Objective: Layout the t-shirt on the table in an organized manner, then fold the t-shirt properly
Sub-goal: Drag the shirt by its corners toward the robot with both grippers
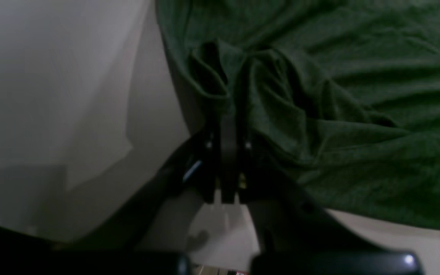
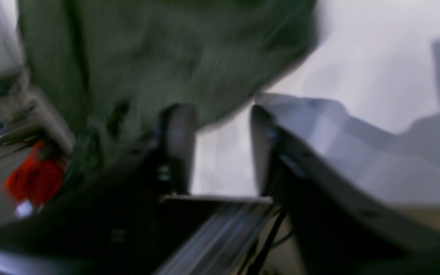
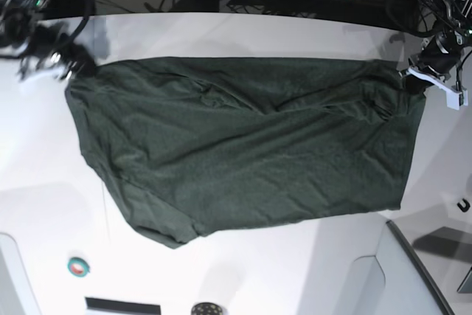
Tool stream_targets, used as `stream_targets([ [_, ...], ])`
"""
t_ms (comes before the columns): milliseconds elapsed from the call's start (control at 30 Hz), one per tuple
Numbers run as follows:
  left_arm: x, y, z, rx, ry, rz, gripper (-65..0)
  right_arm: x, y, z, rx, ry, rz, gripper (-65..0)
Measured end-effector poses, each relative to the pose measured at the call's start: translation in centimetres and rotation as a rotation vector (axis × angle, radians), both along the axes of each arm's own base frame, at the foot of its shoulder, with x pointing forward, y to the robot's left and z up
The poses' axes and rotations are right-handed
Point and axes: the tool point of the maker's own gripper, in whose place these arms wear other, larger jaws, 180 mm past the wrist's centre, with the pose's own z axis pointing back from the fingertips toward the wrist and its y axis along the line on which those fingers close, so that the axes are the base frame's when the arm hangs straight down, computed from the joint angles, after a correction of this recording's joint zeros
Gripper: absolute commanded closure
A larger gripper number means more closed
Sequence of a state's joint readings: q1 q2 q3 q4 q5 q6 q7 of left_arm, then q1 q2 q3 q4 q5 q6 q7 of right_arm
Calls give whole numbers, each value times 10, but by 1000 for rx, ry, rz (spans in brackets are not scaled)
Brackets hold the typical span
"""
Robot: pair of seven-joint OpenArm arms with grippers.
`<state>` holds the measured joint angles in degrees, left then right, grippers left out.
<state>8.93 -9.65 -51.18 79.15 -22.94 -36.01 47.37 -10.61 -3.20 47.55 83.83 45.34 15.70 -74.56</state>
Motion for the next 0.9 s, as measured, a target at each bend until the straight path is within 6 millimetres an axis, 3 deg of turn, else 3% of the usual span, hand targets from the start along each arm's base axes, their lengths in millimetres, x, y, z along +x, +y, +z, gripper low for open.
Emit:
stream_targets([
  [67, -1, 2, 0, 5, 5, 3, 0, -8, -10, -7, -39, -3, -49, -299],
  [167, 1, 2, 1, 5, 0, 1, 0, 8, -24, -3, -103, -64, -64, -300],
  [267, 4, 1, 2, 4, -8, 1, 0, 26, -14, 3, -109, -143, -28, -300],
  [400, 5, 1, 3, 4, -11, 1, 0, 14, 8, -26, -24, -84, -38, -300],
  [900, 6, 2, 4, 6, -12, 1, 0, 42, 2, -40, 76, -159, -168, -291],
])
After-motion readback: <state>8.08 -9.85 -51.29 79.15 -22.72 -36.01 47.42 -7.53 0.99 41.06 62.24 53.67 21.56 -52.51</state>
